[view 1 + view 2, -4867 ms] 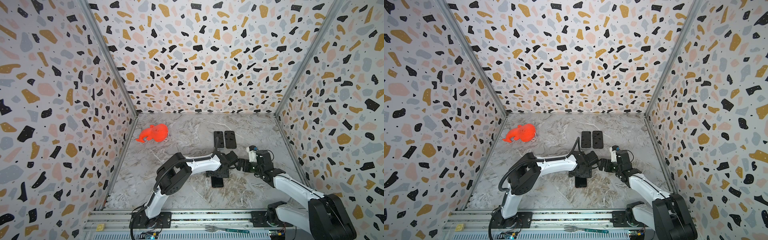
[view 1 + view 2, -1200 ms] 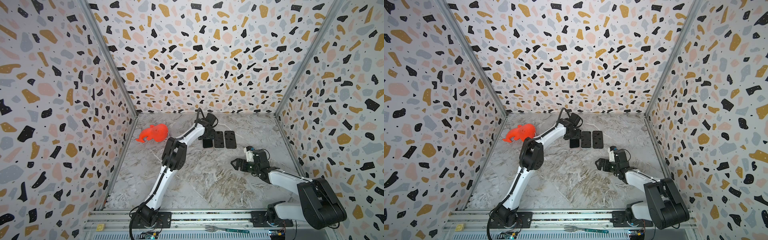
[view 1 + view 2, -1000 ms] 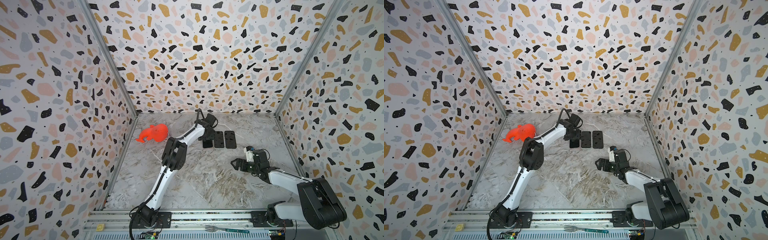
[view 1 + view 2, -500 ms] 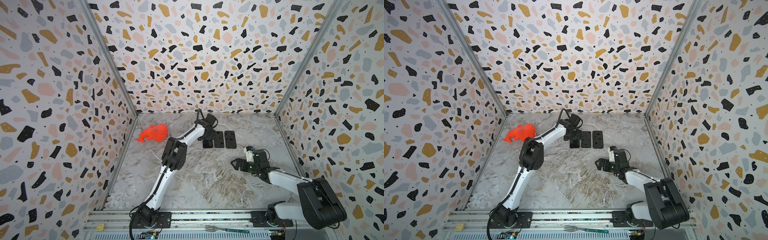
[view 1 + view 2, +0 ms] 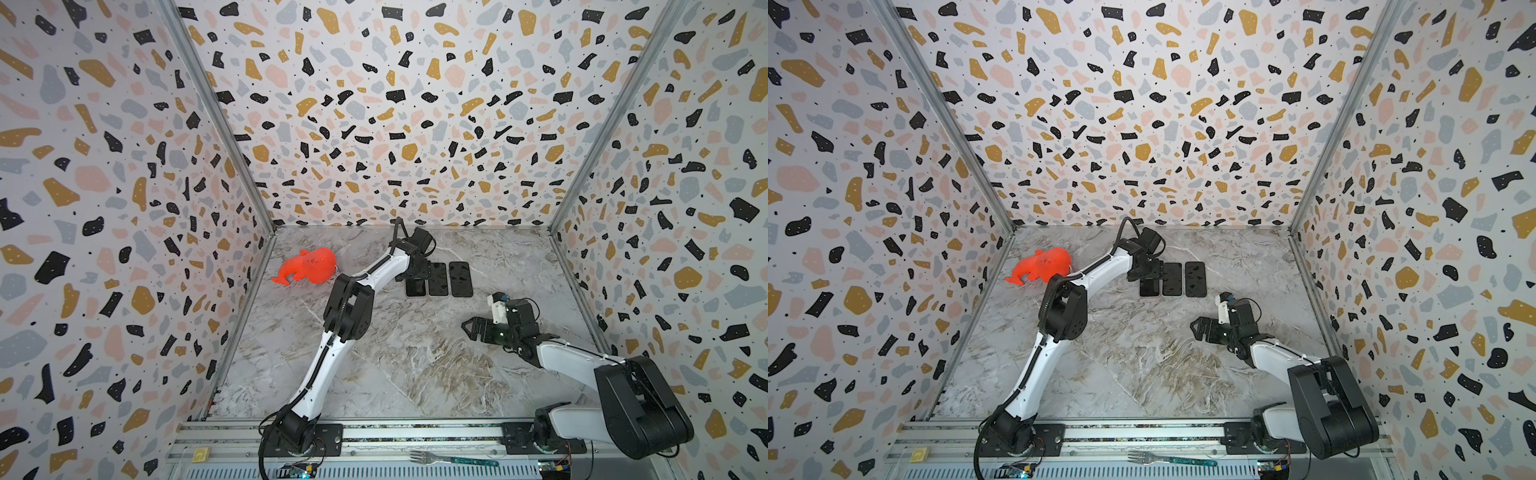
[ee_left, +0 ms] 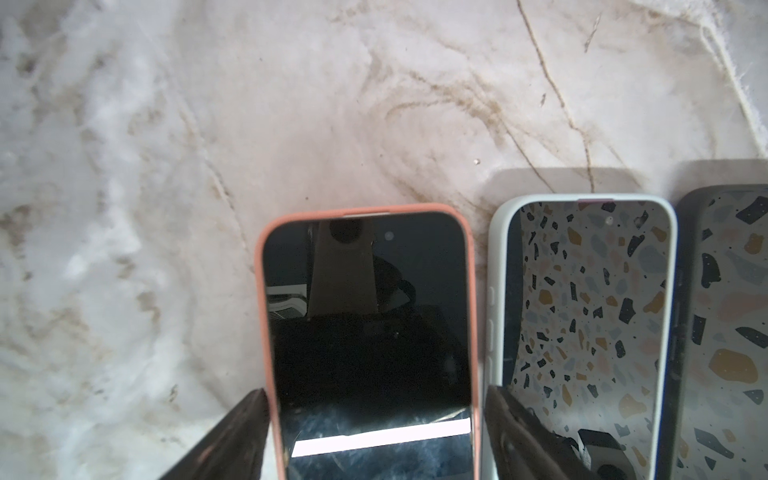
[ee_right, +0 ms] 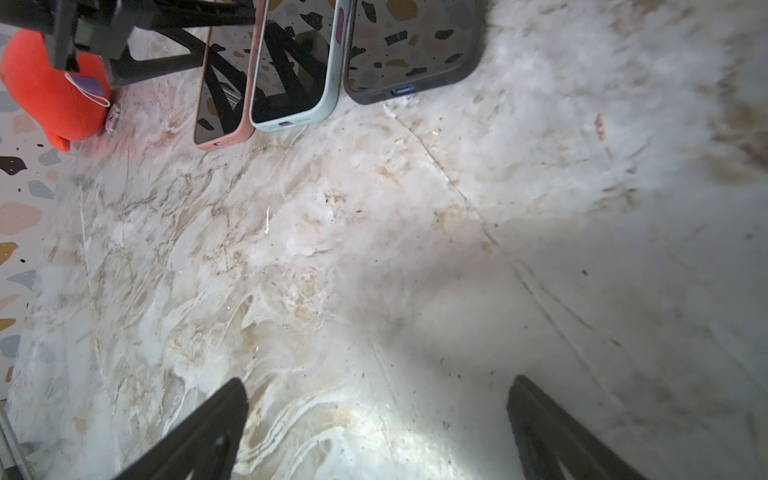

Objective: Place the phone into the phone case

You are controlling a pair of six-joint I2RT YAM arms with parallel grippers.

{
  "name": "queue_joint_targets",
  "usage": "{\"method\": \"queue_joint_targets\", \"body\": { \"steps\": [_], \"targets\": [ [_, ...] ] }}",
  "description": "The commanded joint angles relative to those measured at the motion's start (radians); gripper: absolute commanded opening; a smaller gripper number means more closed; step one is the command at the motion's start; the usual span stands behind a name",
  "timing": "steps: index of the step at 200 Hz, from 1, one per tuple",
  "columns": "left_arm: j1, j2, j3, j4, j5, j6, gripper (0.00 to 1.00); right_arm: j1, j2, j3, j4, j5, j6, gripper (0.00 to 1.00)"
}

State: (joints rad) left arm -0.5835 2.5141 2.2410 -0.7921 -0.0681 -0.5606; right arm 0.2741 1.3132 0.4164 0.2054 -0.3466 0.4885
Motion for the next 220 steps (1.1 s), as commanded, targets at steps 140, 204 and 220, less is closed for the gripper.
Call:
{"method": "queue_joint_targets", "body": {
  "steps": [140, 204, 220],
  "targets": [
    [-0.019, -0.831, -0.761, 0.300, -0.067, 0.046, 0.78, 0.087, -0.320, 0.057, -0.113, 0.324, -0.195, 0.99],
    [-0.021, -1.201, -1.135, 0.550, -0.208, 0.117, 0.79, 0.094, -0.391, -0.140, 0.294, 0.590, -0.385, 0.99],
    [-0.022, -1.273, -1.237, 0.626, -0.229, 0.121, 0.83, 0.091, -0.343, -0.147, 0.389, 0.662, -0.467, 0.99]
  ]
}}
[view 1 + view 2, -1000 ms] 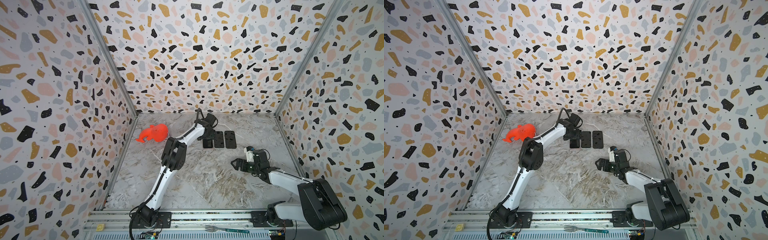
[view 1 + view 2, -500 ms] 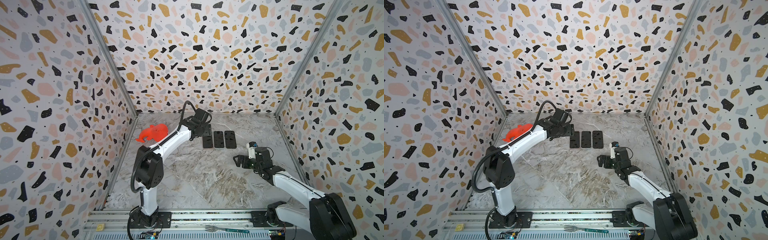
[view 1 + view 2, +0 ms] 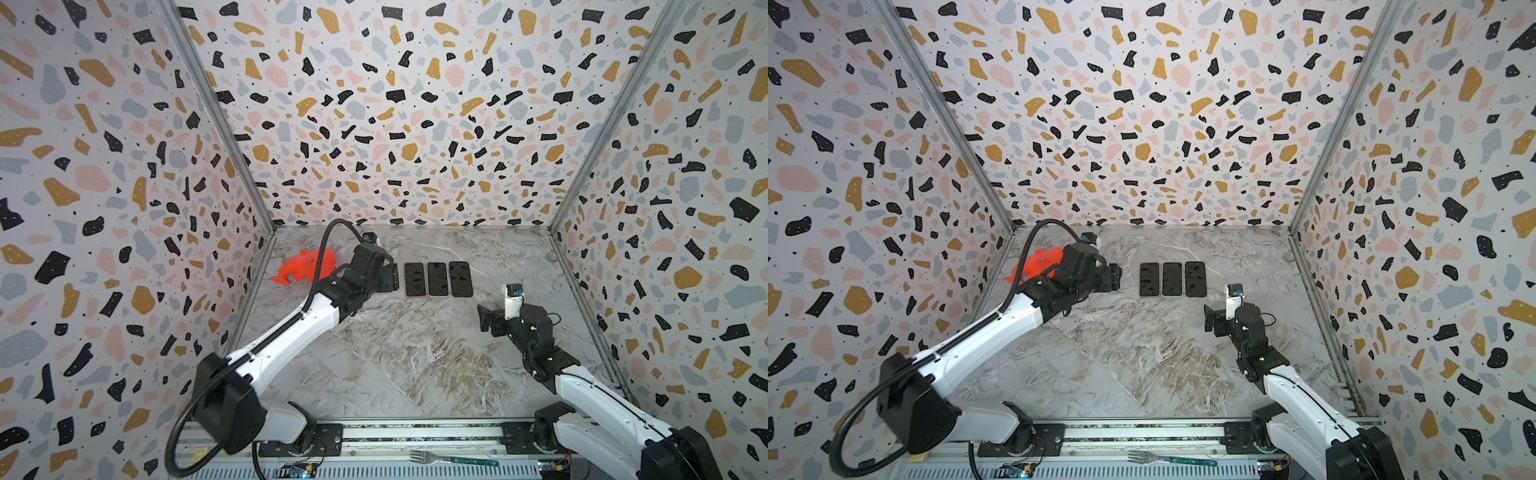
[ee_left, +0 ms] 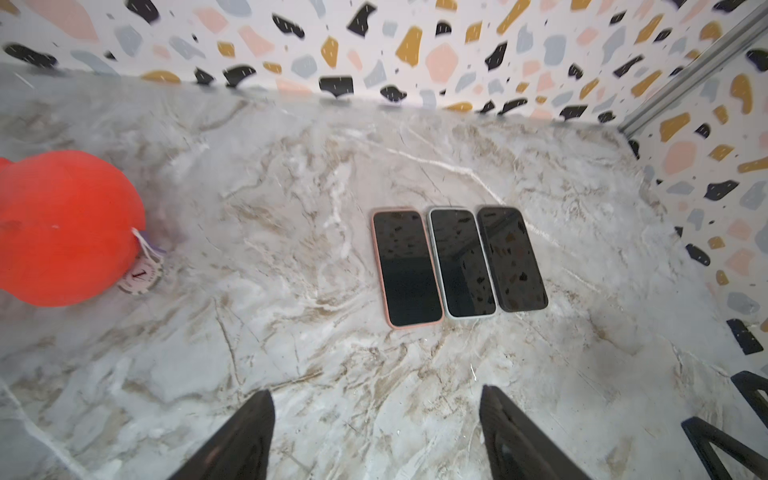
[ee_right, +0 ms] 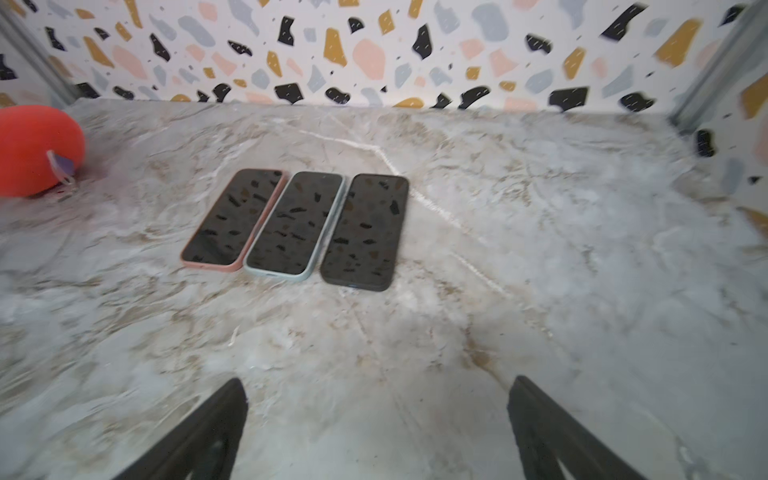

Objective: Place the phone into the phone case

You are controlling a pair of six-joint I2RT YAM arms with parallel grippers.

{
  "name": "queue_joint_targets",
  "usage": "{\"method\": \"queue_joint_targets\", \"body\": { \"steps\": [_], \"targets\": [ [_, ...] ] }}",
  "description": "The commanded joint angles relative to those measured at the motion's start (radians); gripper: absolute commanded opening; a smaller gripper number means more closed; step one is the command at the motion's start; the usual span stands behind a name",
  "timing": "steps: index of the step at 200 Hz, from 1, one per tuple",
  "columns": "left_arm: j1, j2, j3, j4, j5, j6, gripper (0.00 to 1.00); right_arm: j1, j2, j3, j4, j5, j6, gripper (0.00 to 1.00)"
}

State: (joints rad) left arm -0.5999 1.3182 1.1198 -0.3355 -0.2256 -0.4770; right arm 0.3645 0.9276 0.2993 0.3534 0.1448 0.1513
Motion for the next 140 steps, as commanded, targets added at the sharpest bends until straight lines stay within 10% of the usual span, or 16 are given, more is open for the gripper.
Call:
{"method": "queue_joint_targets", "body": {
  "steps": [1, 29, 92, 140],
  "targets": [
    [-0.005, -0.082, -0.122, 0.174, -0.071, 0.037, 0.83, 0.001, 0.047, -0.033, 0.254, 0.175, -0.136, 0.99],
    [-0.005, -0.129, -0.211, 0.244, -0.113, 0.050, 1.00, 0.001, 0.151, -0.164, 0.597, 0.230, -0.308, 0.99],
    [0.022, -0.086, -0.345, 0.380, -0.350, 0.338, 0.87, -0.082, 0.379, -0.227, 1.019, 0.115, -0.356, 0.99],
    [0.179, -0.079, -0.482, 0.625, -0.356, 0.404, 0.88, -0.151, 0.488, -0.169, 1.014, 0.035, -0.272, 0.99]
  ]
}}
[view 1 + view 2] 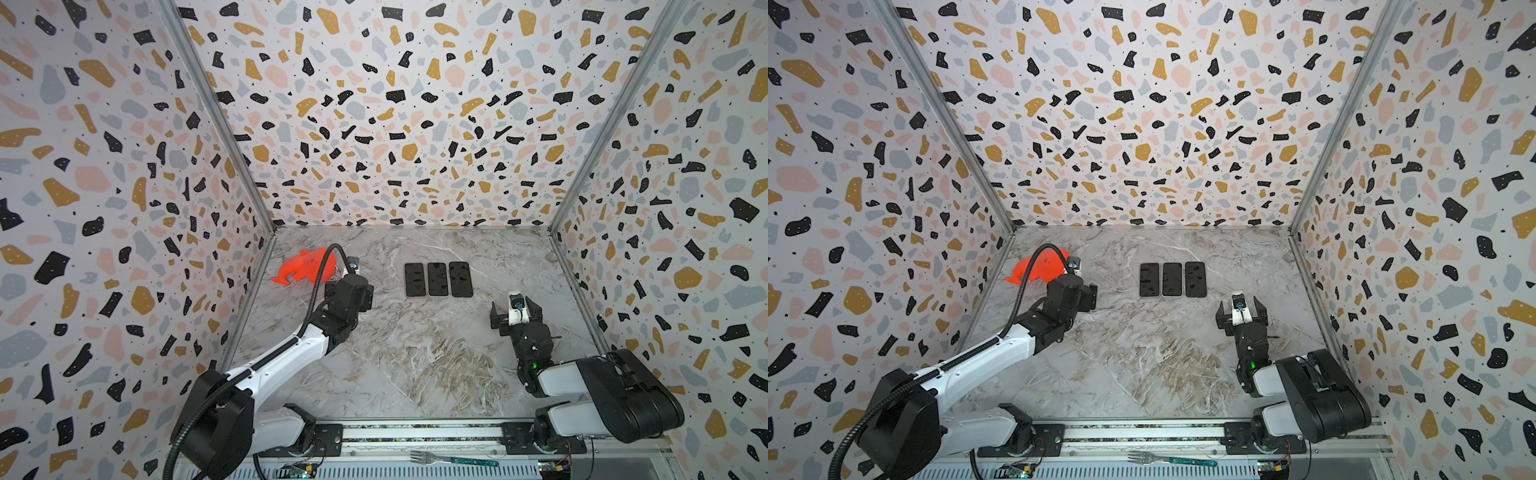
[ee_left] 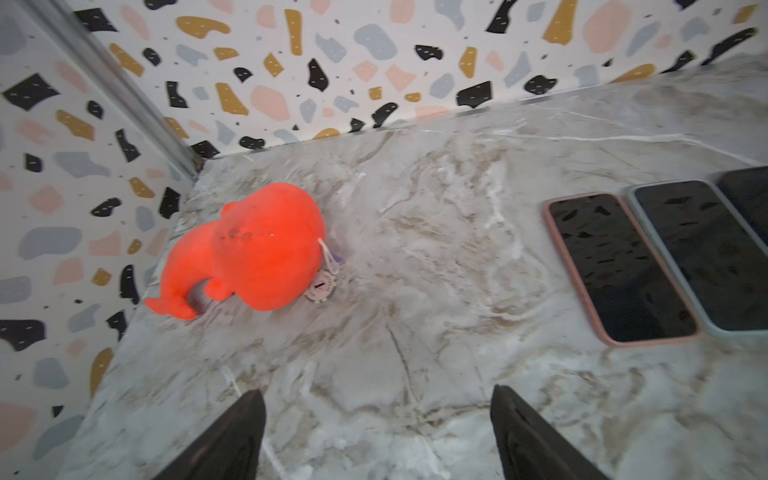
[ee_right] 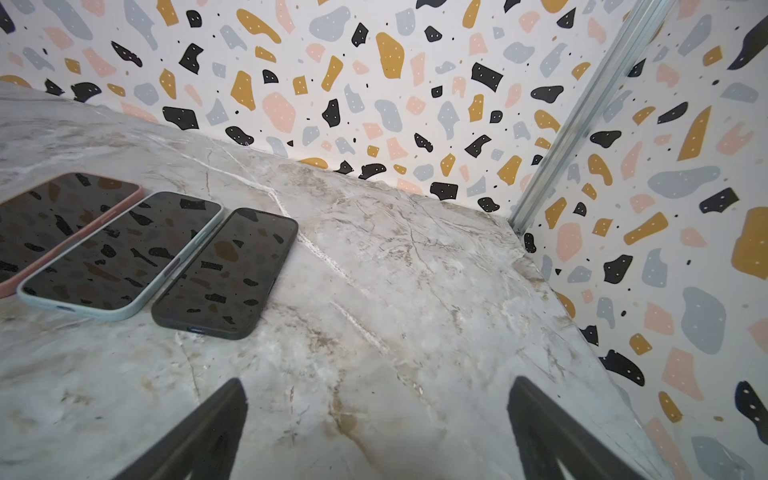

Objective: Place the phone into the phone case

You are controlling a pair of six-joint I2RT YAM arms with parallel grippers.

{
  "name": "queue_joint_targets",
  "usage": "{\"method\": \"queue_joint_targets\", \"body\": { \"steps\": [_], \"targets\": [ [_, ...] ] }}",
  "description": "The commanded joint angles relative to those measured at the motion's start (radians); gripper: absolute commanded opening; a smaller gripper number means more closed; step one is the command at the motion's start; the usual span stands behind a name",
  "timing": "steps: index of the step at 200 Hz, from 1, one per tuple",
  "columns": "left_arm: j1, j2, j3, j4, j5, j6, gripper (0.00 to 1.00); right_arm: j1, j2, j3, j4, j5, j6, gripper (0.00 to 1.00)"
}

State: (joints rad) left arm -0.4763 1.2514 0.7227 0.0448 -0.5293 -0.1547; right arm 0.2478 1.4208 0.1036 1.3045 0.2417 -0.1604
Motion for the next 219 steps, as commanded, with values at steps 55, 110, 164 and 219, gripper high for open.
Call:
{"method": "queue_joint_targets", "body": {
  "steps": [55, 110, 164, 219],
  "targets": [
    [0.180, -0.009, -0.314, 0.599, 0.075, 0.219, 1.00, -0.122, 0.097, 0.046, 0.118, -0.163, 0.105, 0.99],
    [0.318, 0.118, -0.383, 0.835, 0.138, 0.211, 1.00, -0.148, 0.087, 0.076, 0.043, -0.204, 0.124, 0.99],
    [0.393, 0.121, -0.487, 1.053, 0.246, 0.251, 1.00, -0.149, 0.090, 0.076, 0.044, -0.206, 0.124, 0.99],
    [0.444, 0.225, -0.528, 1.227, 0.164, 0.155, 1.00, -0.151, 0.089, 0.077, 0.042, -0.209, 0.124, 0.99]
  ]
}}
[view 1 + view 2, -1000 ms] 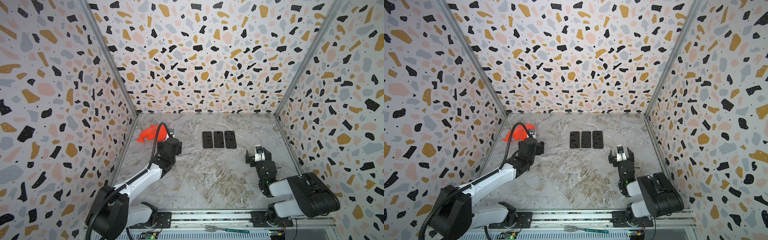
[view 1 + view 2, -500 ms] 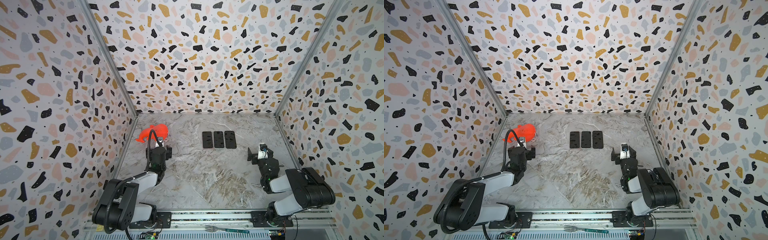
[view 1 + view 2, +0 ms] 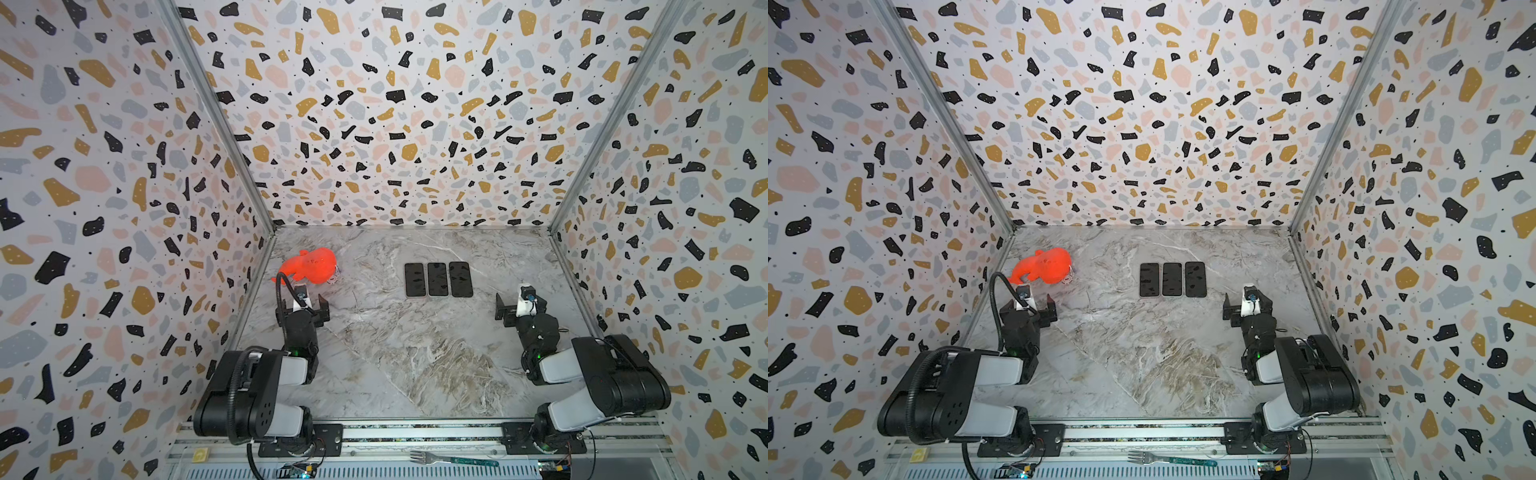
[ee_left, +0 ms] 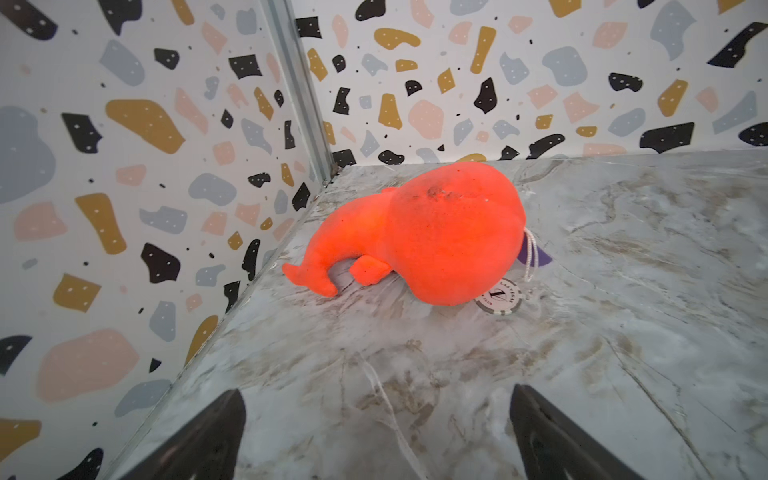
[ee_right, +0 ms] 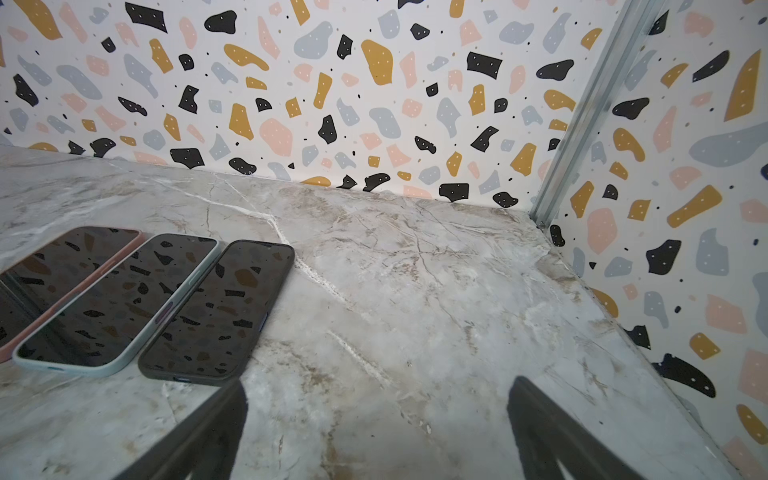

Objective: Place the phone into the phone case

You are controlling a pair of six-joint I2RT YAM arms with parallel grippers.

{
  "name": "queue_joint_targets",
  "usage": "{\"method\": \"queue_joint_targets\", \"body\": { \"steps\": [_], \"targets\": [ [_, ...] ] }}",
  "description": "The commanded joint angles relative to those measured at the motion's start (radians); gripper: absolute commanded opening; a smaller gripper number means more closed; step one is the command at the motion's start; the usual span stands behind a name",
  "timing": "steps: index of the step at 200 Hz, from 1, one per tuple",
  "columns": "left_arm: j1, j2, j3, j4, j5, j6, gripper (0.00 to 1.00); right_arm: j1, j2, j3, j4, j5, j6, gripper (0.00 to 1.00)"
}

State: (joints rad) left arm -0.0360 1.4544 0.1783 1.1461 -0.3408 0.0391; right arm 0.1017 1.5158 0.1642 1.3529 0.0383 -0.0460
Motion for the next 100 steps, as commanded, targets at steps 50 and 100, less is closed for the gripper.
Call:
{"method": "queue_joint_targets", "body": {
  "steps": [50, 100],
  "targets": [
    [0.026, 0.025, 0.044, 0.071, -0.003, -0.053, 1.00, -0.041, -0.002, 0.035, -0.054, -0.081, 0.028, 0.99],
    [0.026, 0.024, 0.051, 0.054, -0.007, -0.053, 1.00, -0.048, 0.030, 0.089, -0.125, -0.115, 0.022, 0.99]
  ]
}}
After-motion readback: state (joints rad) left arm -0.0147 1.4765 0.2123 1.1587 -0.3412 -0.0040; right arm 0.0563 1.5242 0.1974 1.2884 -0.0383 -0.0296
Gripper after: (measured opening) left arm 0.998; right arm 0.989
